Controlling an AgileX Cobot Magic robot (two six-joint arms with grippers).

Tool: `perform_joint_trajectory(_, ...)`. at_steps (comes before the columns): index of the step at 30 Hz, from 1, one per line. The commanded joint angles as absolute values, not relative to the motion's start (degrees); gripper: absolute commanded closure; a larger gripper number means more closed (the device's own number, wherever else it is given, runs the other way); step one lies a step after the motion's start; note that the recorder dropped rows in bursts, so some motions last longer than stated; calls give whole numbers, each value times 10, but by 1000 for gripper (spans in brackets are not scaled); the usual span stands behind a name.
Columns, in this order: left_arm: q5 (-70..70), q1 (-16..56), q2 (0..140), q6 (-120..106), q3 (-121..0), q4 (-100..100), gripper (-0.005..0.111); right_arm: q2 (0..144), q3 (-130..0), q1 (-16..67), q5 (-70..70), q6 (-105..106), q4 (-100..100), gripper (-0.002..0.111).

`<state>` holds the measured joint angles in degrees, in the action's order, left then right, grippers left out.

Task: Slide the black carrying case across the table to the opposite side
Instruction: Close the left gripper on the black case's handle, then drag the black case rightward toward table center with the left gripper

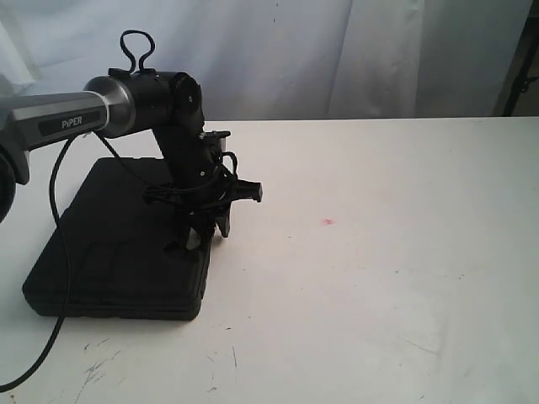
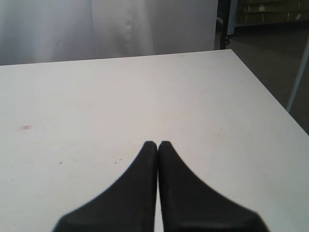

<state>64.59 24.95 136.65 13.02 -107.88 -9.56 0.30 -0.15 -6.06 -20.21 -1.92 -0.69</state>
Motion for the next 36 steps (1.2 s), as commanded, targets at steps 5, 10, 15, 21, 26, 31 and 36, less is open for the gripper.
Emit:
perform_joint_trajectory(5,643,253,1369,114,-1082,-99,90,0,0,-59,-198,-22,-6,108)
perform_joint_trajectory(10,644,253,1369,103,-1082,-101,107,0,0,-59,-198,-22,-6,108)
perform_joint_trajectory(15,638,253,1369,107,-1082,-142,107,0,0,-59,-198,-22,-6,108)
perform_joint_trajectory(21,616,256,1369,107,-1083,-179,107,0,0,-59,-198,-22,-6,108)
perform_joint_trajectory(26,604,267,1369,120,-1083,-182,107,0,0,-59,-198,-22,-6,108)
perform_joint_trajectory(31,590,279,1369,139,-1083,-182,107,0,0,-59,-198,-22,-5,108)
perform_joint_trajectory(36,568,293,1369,167,-1083,-181,107,0,0,-59,-198,-22,-5,108)
